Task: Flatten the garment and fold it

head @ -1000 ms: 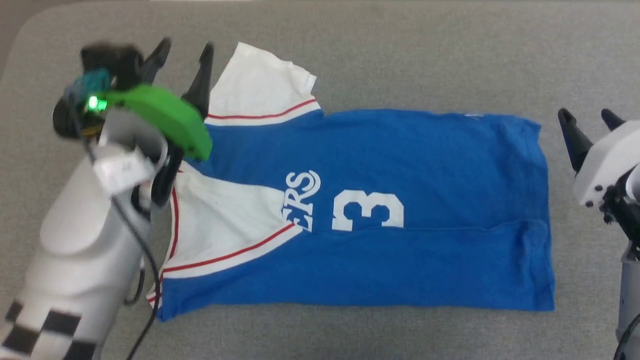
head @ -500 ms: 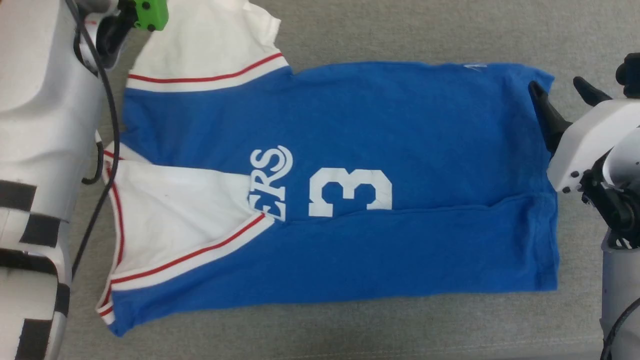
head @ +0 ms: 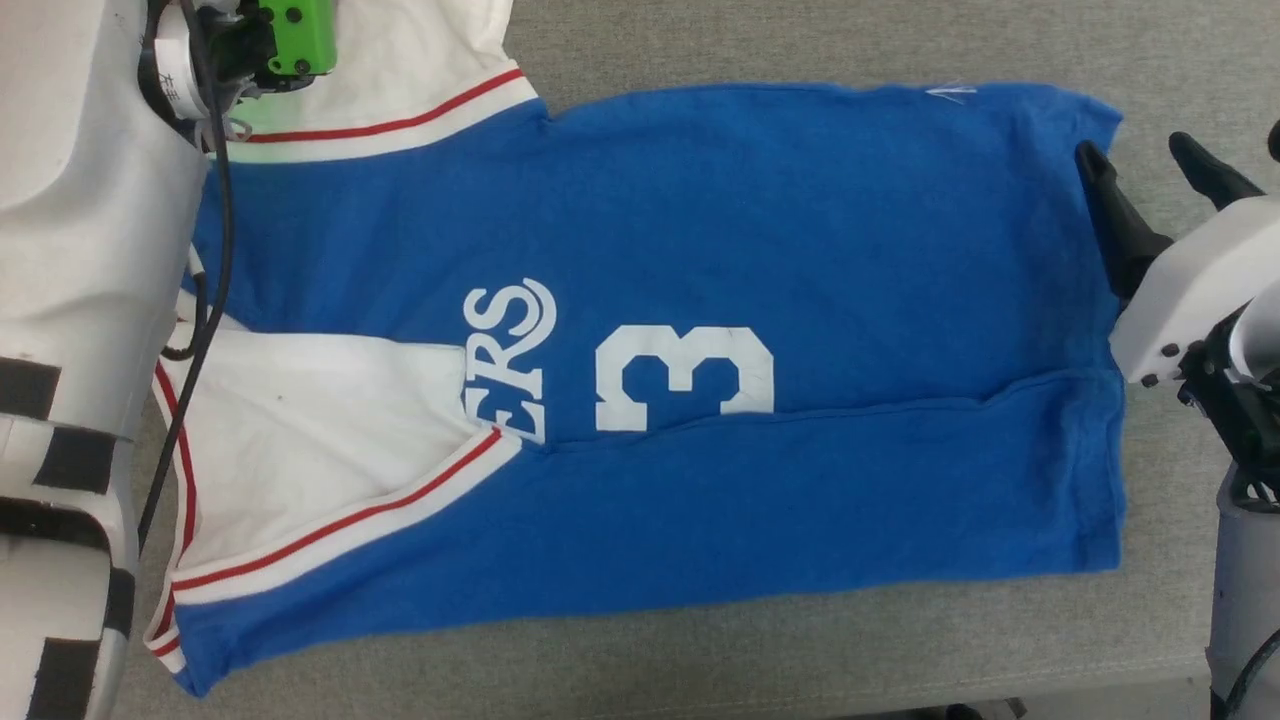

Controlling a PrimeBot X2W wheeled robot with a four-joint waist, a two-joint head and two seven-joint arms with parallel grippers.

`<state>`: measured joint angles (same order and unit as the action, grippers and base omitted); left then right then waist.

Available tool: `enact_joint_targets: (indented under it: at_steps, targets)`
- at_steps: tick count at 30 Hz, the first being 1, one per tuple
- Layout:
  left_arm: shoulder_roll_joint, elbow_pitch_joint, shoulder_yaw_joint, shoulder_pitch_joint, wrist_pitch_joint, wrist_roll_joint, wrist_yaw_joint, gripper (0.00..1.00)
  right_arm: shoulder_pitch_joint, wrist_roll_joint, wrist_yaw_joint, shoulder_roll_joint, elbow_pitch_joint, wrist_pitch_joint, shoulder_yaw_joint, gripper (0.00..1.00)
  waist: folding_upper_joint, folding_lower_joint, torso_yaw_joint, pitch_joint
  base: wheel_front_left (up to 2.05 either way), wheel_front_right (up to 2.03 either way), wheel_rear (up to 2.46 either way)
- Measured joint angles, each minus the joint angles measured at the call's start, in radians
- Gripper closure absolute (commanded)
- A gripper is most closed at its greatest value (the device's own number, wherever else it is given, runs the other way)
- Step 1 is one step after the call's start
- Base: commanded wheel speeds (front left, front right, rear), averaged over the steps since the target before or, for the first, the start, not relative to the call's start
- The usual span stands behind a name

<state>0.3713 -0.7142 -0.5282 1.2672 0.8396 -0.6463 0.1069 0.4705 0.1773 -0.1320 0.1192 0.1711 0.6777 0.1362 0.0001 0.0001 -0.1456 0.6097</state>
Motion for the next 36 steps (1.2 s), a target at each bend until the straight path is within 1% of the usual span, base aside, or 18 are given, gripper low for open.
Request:
enact_joint_targets:
  at_steps: [5, 9, 11, 12, 16, 21, 25, 26, 27, 28, 31, 36]
  targets:
    - [-0.004, 0.052, 0.041, -0.047, -0.076, -0.035, -0.001, 1.00, 0.000, 0.000, 0.000, 0.001, 0.007, 0.003, 0.010, 0.00, 0.0000, 0.0000, 0.016, -0.002, 0.00, 0.00, 0.00]
    - [0.000, 0.093, 0.080, -0.087, -0.115, -0.083, -0.017, 1.00, 0.002, 0.000, 0.000, 0.019, 0.013, 0.032, -0.005, 0.00, 0.0000, 0.0000, 0.024, -0.018, 0.00, 0.00, 0.00]
    - [0.004, 0.124, 0.093, -0.108, -0.136, -0.092, -0.027, 1.00, 0.011, 0.002, 0.000, 0.042, 0.012, 0.080, -0.021, 0.00, 0.0000, 0.0000, 0.031, -0.023, 0.00, 0.00, 0.00]
    - [0.012, 0.177, 0.102, -0.126, -0.154, -0.101, -0.032, 1.00, 0.044, 0.003, 0.000, 0.072, 0.002, 0.161, -0.034, 0.00, 0.0000, 0.0000, 0.045, -0.029, 0.00, 0.00, 0.00]
    - [0.015, 0.269, 0.108, -0.144, -0.172, -0.114, -0.035, 1.00, 0.103, -0.024, 0.000, 0.090, -0.032, 0.265, -0.028, 0.00, 0.0000, 0.0000, 0.069, -0.030, 0.00, 0.00, 0.00]
    - [0.020, 0.364, 0.101, -0.160, -0.172, -0.114, -0.034, 1.00, 0.157, -0.083, 0.000, 0.102, -0.092, 0.342, -0.021, 0.00, 0.0000, 0.0000, 0.096, -0.016, 0.00, 0.00, 0.00]
    - [0.032, 0.416, 0.103, -0.182, -0.171, -0.118, -0.026, 1.00, 0.164, -0.093, 0.000, 0.114, -0.134, 0.396, -0.053, 0.00, -0.0001, 0.0000, 0.113, -0.002, 0.00, 0.00, 0.00]
    - [0.037, 0.447, 0.104, -0.202, -0.167, -0.122, -0.023, 1.00, 0.173, -0.082, 0.000, 0.120, -0.136, 0.406, -0.051, 0.24, -0.0001, -0.0001, 0.125, 0.009, 0.00, 0.00, 0.00]
    - [0.038, 0.450, 0.104, -0.205, -0.168, -0.123, -0.023, 1.00, 0.174, -0.077, 0.000, 0.120, -0.137, 0.406, -0.048, 0.75, 0.0000, 0.0000, 0.127, 0.010, 0.00, 0.00, 0.00]
    - [0.038, 0.454, 0.108, -0.211, -0.169, -0.131, -0.024, 1.00, 0.174, -0.074, 0.000, 0.121, -0.138, 0.406, -0.047, 1.00, 0.0000, -0.0001, 0.128, 0.009, 0.00, 0.00, 0.00]
    - [0.038, 0.463, 0.123, -0.231, -0.186, -0.147, -0.027, 1.00, 0.174, -0.057, 0.000, 0.115, -0.144, 0.390, -0.043, 1.00, -0.0001, 0.0000, 0.130, -0.004, 0.00, 0.00, 0.00]
    - [0.040, 0.510, 0.160, -0.293, -0.221, -0.200, -0.037, 1.00, 0.157, -0.032, 0.000, 0.100, -0.143, 0.312, -0.009, 1.00, 0.0000, 0.0000, 0.129, -0.057, 0.00, 0.00, 0.00]
